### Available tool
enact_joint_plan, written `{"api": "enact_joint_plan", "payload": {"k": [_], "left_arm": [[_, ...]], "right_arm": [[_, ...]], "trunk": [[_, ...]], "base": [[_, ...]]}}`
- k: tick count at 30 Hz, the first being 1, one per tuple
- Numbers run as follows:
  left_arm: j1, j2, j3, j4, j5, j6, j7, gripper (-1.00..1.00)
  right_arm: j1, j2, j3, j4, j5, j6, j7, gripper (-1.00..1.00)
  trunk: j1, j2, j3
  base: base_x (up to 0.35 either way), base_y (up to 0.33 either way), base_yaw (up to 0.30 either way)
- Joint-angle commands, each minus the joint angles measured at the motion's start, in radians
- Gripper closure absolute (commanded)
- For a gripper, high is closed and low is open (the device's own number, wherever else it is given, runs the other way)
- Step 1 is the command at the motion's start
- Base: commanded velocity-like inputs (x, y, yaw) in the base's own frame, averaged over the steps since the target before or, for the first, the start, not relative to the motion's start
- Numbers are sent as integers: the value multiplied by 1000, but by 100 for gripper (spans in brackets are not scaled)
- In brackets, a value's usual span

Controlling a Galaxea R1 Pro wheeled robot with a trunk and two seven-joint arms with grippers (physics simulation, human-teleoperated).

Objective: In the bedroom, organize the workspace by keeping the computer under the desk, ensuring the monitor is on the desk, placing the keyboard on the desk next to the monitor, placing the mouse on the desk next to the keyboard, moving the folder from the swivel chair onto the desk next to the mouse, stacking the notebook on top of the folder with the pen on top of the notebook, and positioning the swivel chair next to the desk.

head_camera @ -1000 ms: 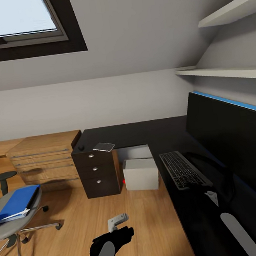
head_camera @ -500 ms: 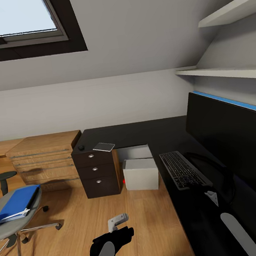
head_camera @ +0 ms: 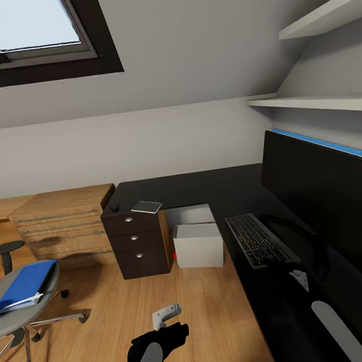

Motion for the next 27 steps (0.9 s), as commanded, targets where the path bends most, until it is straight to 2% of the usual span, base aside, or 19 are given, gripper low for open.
{"api": "enact_joint_plan", "payload": {"k": [1,4,9,27], "left_arm": [[-1,0,-1,-1,9,1,9,-100],[-1,0,-1,-1,9,1,9,-100],[-1,0,-1,-1,9,1,9,-100],[-1,0,-1,-1,9,1,9,-100]], "right_arm": [[0,0,-3,1,8,3,-9,100],[0,1,-3,1,53,-22,-10,100],[0,12,-3,1,85,-37,-10,100],[0,18,-3,2,92,-37,-10,100]], "trunk": [[0,-1,-1],[0,-1,-1],[0,-1,-1],[0,-1,-1]], "base": [[0,0,0],[0,0,0],[0,0,0],[0,20,0]]}}
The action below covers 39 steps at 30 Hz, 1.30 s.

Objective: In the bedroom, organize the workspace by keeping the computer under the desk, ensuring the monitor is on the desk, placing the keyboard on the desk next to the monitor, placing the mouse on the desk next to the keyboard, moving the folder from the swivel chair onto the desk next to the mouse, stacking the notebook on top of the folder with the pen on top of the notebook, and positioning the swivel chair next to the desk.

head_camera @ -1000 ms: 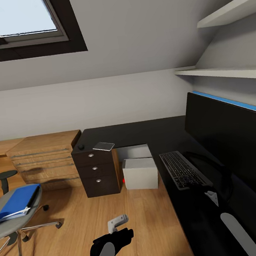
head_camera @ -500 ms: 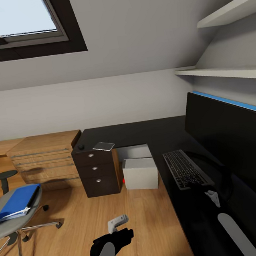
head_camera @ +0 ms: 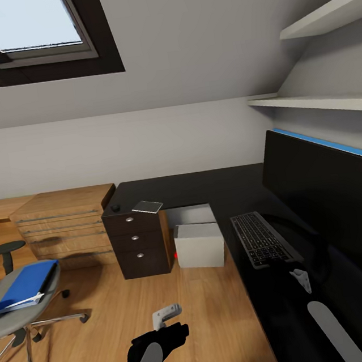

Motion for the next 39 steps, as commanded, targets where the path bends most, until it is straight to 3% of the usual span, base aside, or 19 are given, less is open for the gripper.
{"api": "enact_joint_plan", "payload": {"k": [1,38,39], "left_arm": [[-1,0,-1,-1,9,0,9,-100],[-1,0,-1,-1,9,0,9,-100],[-1,0,-1,-1,9,0,9,-100]], "right_arm": [[0,0,1,7,-14,5,-6,100],[0,-2,1,15,-14,9,-6,100],[0,-2,1,15,-14,9,-6,-100]], "trunk": [[0,-1,-1],[0,-1,-1],[0,-1,-1]], "base": [[0,97,0],[0,6,0],[0,0,0]]}}
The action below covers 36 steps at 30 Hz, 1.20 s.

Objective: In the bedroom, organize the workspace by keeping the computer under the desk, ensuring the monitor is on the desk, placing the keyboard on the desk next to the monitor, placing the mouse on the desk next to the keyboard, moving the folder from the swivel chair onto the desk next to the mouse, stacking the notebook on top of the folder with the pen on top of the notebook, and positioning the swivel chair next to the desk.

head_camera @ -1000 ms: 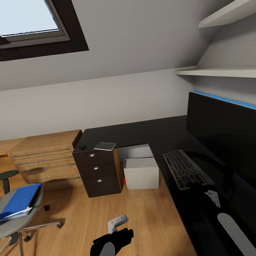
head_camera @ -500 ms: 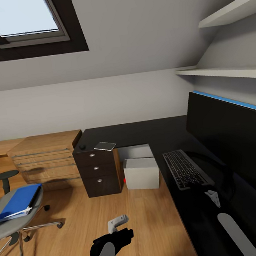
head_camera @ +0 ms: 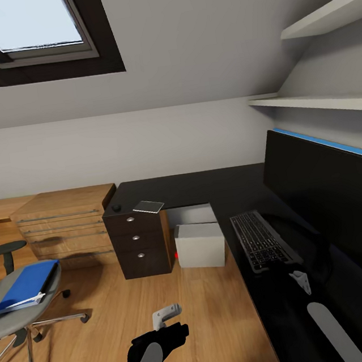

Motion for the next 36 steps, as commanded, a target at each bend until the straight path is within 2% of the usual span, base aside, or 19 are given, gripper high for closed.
{"api": "enact_joint_plan", "payload": {"k": [1,14,21,36], "left_arm": [[-1,0,-1,-1,9,1,9,-100],[-1,0,-1,-1,9,1,9,-100],[-1,-1,-1,-1,9,1,9,-100],[-1,-1,-1,-1,9,1,9,-100]], "right_arm": [[-1,0,-1,-1,-5,4,-5,-100],[-1,0,-3,-1,-7,3,-4,-100],[-1,0,-3,-1,-7,3,-4,-100],[-1,0,-3,4,-7,4,-4,-100]], "trunk": [[0,-1,-1],[0,-1,-1],[0,-1,-1],[0,-1,-1]], "base": [[0,0,0],[-2,-4,0],[-51,-177,0],[-3,-15,0]]}}
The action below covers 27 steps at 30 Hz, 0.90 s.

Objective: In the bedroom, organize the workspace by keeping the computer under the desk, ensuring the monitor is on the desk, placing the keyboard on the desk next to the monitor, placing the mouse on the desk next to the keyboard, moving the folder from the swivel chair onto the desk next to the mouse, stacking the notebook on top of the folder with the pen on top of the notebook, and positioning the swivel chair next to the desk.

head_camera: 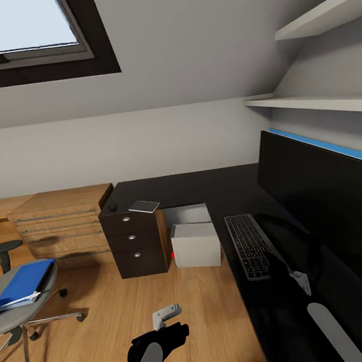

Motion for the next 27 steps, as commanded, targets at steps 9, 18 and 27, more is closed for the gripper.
{"api": "enact_joint_plan", "payload": {"k": [9,18,27], "left_arm": [[-1,0,-1,-1,9,1,9,-100],[-1,0,-1,-1,9,1,9,-100],[-1,0,-1,-1,10,1,9,-100]], "right_arm": [[0,0,0,1,-5,6,-6,-100],[0,0,-1,0,-5,6,-6,-100],[0,0,-1,-1,-5,6,-6,-100]], "trunk": [[0,-1,-1],[0,-1,-1],[0,-1,-1]], "base": [[-186,-69,0],[-320,-119,0],[-324,-132,0]]}}
